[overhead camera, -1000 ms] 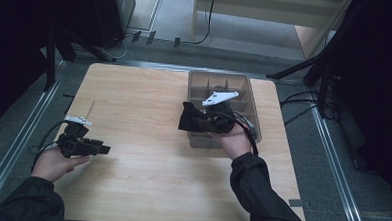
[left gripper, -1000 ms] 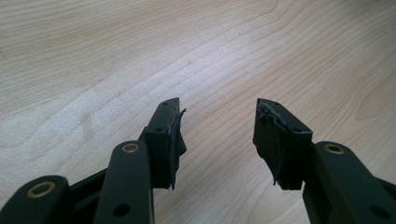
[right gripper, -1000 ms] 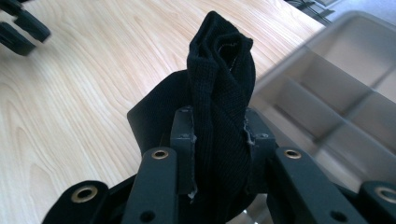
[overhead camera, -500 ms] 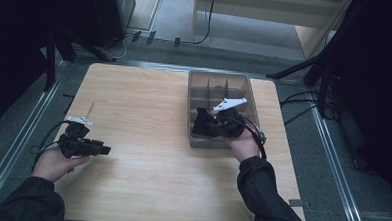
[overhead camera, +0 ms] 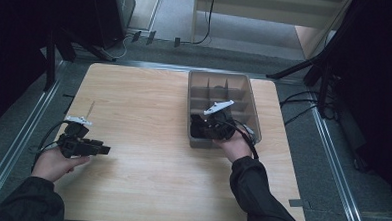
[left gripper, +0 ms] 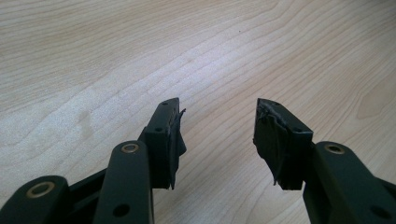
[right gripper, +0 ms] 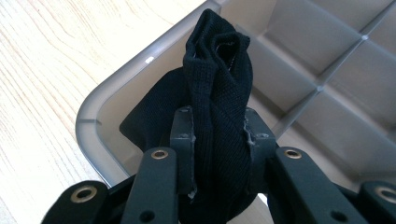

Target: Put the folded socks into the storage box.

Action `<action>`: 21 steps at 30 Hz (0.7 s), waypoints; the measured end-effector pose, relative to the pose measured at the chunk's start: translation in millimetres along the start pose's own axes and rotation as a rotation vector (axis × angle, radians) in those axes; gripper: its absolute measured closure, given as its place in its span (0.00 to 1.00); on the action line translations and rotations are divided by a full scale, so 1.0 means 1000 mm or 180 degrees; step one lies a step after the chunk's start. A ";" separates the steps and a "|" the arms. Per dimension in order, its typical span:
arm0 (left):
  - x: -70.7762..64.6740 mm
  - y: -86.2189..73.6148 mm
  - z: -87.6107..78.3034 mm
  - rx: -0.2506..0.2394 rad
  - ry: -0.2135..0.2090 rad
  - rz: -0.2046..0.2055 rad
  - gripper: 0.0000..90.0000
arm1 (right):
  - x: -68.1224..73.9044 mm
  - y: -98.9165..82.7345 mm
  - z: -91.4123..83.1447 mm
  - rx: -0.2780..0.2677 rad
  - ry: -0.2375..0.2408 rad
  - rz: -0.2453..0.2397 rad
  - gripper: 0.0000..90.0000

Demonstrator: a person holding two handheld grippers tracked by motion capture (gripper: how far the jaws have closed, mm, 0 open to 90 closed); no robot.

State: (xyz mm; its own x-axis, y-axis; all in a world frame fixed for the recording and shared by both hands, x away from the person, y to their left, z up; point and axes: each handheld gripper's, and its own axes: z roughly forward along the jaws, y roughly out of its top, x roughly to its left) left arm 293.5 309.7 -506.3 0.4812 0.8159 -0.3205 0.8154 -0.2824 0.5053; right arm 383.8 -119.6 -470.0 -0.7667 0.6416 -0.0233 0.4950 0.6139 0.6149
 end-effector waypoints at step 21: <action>0.000 0.000 0.000 -0.0028 0.0001 -0.0022 0.56 | 0.002 0.000 0.009 0.0210 -0.0069 0.0017 0.78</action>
State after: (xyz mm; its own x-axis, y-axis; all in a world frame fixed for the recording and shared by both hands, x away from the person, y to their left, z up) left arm 293.0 309.8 -506.0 0.4755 0.8180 -0.3236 0.8159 -0.2724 0.5100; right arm 386.4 -114.2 -477.1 -0.7552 0.6544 -0.0377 0.5256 0.6390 0.5617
